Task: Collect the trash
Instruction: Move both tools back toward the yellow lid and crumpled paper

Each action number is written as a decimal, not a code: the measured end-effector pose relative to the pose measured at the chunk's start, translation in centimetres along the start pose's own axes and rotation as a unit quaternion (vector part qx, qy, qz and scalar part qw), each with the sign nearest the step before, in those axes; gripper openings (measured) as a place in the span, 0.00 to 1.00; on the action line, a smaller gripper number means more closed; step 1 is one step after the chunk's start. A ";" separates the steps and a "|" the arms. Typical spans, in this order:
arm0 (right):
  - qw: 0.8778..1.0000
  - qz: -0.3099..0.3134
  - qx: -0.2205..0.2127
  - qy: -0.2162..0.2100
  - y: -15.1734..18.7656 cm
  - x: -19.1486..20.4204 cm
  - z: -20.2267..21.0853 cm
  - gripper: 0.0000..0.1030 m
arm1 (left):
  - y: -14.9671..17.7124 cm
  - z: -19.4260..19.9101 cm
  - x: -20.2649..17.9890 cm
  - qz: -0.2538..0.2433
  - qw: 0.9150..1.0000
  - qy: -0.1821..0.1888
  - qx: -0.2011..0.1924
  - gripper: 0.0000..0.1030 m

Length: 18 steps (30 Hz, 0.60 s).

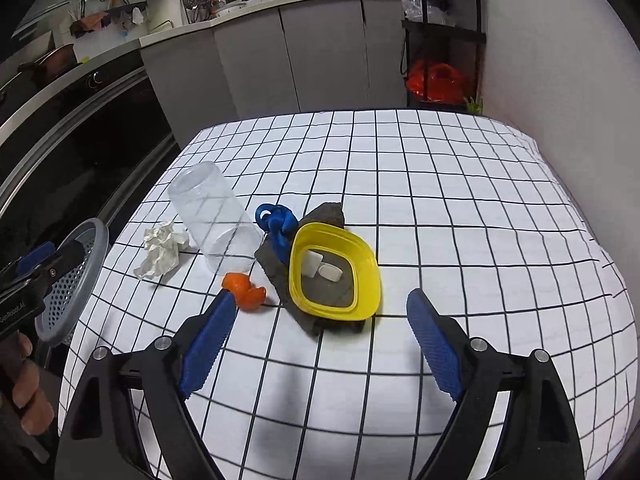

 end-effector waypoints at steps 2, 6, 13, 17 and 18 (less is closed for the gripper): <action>1.000 -0.004 0.001 -0.002 -0.1 -0.2 -0.7 0.81 | -0.1 -0.8 0.0 0.005 1.000 -0.004 0.003 0.90; 1.000 -0.014 0.011 0.002 0.2 -1.2 -2.3 0.82 | 0.4 -2.1 0.2 0.006 1.000 -0.004 0.008 0.92; 0.999 -0.032 0.023 -0.023 0.0 -1.7 -3.6 0.83 | 1.6 -3.3 1.0 0.003 1.000 -0.010 0.024 0.92; 0.998 -0.033 0.029 -0.034 -0.3 -1.3 -4.3 0.83 | 1.7 -3.6 1.0 -0.001 1.000 -0.012 0.025 0.92; 0.999 -0.030 0.032 -0.033 -0.3 -1.2 -4.5 0.83 | 1.7 -3.7 0.9 -0.002 1.000 -0.014 0.025 0.92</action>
Point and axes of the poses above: each gripper's, at about its wrist camera, not at the fingertips, and z roughly against the way its jaws point, x to its left, y to its underside, the point moved 9 cm from there along -z, roughly the way its jaws point, and after that the axes turned 2 degrees about y, right-handed, at the moved point
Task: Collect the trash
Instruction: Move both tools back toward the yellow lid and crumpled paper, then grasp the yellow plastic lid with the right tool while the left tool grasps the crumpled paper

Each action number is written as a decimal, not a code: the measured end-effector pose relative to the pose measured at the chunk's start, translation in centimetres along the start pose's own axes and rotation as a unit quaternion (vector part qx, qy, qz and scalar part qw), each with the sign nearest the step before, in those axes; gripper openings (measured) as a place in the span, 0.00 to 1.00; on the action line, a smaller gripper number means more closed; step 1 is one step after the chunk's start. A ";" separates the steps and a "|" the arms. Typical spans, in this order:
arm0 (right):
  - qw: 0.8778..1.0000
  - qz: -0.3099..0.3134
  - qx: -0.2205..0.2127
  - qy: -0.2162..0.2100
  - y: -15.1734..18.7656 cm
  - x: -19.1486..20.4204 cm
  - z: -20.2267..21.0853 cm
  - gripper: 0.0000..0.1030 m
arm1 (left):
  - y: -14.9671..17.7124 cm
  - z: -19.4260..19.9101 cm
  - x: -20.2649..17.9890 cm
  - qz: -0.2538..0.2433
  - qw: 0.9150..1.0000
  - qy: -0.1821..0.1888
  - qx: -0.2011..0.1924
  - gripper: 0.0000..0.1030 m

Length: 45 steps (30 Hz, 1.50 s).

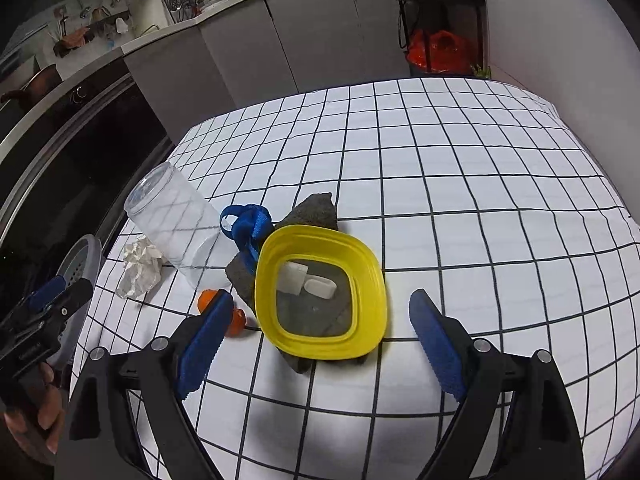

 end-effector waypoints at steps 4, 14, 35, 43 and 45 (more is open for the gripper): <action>1.000 0.005 0.012 -0.001 0.1 0.1 -1.0 0.83 | 0.2 -0.3 -0.2 -0.004 1.000 -0.001 0.002 0.92; 0.999 -0.019 0.024 -0.034 -0.4 -1.1 -2.3 0.83 | 0.4 -0.7 -1.3 -0.012 1.000 0.005 0.008 0.92; 0.997 0.038 -0.062 -0.004 -1.7 1.8 2.8 0.64 | 0.6 -1.7 0.2 0.002 1.000 -0.001 0.018 0.92; 0.997 0.037 -0.062 -0.012 -2.0 2.1 3.1 0.64 | 0.1 -3.7 -0.4 0.012 0.999 0.015 0.036 0.92; 0.997 0.035 -0.061 -0.013 -2.0 2.1 3.0 0.64 | 0.0 -4.3 -1.0 0.010 0.999 0.023 0.040 0.92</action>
Point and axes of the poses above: each gripper's, at about its wrist camera, not at the fingertips, and z roughly against the way its jaws point, x to its left, y to its underside, the point moved 9 cm from there along -z, roughly the way its jaws point, and after that the axes turned 2 degrees about y, right-handed, at the moved point
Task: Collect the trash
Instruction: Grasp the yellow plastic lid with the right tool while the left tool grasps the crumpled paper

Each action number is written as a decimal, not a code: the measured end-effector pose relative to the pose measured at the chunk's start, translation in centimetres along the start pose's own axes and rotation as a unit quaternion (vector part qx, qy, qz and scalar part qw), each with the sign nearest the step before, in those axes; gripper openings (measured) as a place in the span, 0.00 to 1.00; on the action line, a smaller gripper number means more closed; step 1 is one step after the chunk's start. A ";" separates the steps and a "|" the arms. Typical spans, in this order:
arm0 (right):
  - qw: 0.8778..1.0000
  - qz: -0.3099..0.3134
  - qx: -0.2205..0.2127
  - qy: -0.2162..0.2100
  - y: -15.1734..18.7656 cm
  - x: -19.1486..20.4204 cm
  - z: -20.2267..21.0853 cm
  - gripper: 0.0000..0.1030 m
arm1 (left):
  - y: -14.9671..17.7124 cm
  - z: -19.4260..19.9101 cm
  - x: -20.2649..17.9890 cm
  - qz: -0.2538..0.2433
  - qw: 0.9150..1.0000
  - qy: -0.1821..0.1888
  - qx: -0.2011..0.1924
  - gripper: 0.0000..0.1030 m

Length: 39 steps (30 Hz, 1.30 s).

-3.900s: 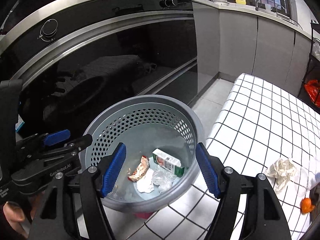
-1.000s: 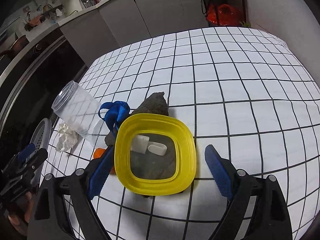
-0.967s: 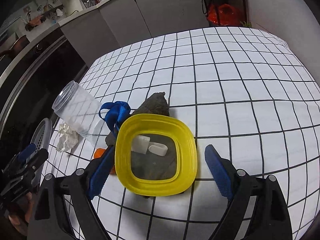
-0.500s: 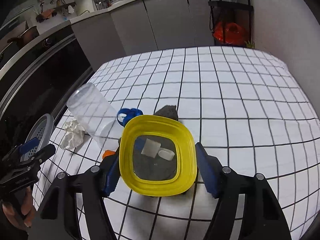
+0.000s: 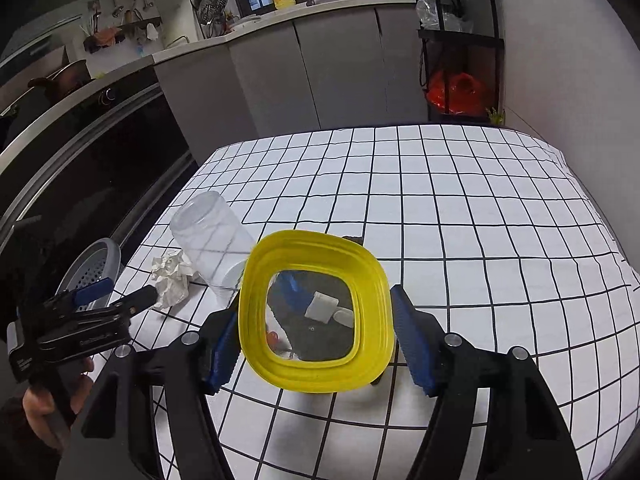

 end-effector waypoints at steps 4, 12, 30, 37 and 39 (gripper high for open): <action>1.000 0.000 0.001 -0.002 0.2 -0.2 0.1 0.64 | 0.0 -1.1 -0.8 -0.014 1.000 -0.003 0.002 0.92; 1.000 0.000 0.003 -0.003 0.4 -0.2 -0.1 0.64 | 0.4 -2.8 -1.1 -0.014 1.000 0.010 0.022 0.57; 1.000 0.015 -0.012 -0.014 0.6 0.9 1.4 0.64 | 0.5 2.2 -0.7 -0.034 0.999 0.018 -0.015 0.13; 0.999 0.023 -0.023 -0.023 0.8 2.8 3.1 0.64 | -0.2 5.6 0.0 -0.034 0.998 0.009 -0.048 0.13; 0.999 0.028 -0.032 -0.026 0.7 3.7 4.0 0.64 | -0.4 6.7 0.4 -0.031 0.998 0.012 -0.054 0.13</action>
Point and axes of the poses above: each gripper's, at about its wrist camera, not at the fingertips, and z roughly against the way its jaws point, x to its left, y to its underside, the point moved 9 cm from there along -z, roughly the way its jaws point, and after that the axes turned 2 degrees about y, right-handed, at the moved point
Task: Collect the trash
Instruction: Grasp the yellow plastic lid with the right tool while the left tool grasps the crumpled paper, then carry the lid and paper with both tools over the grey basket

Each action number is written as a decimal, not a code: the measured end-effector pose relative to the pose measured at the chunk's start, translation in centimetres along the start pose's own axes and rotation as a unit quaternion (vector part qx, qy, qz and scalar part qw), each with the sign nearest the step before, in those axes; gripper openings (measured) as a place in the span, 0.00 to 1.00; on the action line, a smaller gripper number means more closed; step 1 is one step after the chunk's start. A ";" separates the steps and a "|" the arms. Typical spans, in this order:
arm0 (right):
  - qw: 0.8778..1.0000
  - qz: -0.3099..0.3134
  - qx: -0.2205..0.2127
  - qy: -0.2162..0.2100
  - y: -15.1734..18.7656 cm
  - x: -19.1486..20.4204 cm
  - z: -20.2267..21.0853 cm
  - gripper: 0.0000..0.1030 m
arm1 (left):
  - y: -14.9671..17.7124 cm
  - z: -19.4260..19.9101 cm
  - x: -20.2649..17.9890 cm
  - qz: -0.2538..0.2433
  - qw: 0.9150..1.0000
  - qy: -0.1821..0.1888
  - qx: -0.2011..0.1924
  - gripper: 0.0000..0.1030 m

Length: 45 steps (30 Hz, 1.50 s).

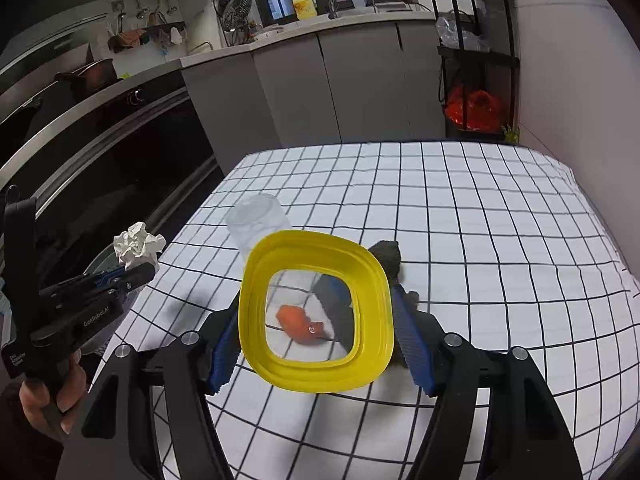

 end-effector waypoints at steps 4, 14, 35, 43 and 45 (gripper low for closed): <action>1.000 0.002 -0.015 -0.011 -0.1 1.8 1.6 0.64 | -0.5 2.1 1.5 0.008 1.000 -0.004 -0.016 0.13; 0.999 0.025 -0.032 -0.030 0.1 7.6 3.7 0.64 | 0.2 7.6 9.0 0.020 0.998 -0.055 -0.035 0.13; 0.983 0.113 0.030 -0.145 0.1 28.4 -6.8 0.64 | 5.3 8.7 24.9 0.137 0.982 -0.130 -0.009 0.13; 0.975 0.144 0.050 -0.159 -0.2 32.4 -10.3 0.64 | 5.9 7.3 25.9 0.154 0.980 -0.125 0.017 0.13; 0.974 0.149 0.059 -0.162 0.1 32.9 -11.1 0.64 | 6.0 7.0 26.2 0.154 0.980 -0.128 0.019 0.13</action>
Point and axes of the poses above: each gripper's, at about its wrist camera, not at the fingertips, and z roughly against the way its jaws point, x to its left, y to its underside, the point moved 9 cm from there along -z, roughly the way its jaws point, and after that the axes turned 2 degrees about y, right-handed, at the moved point
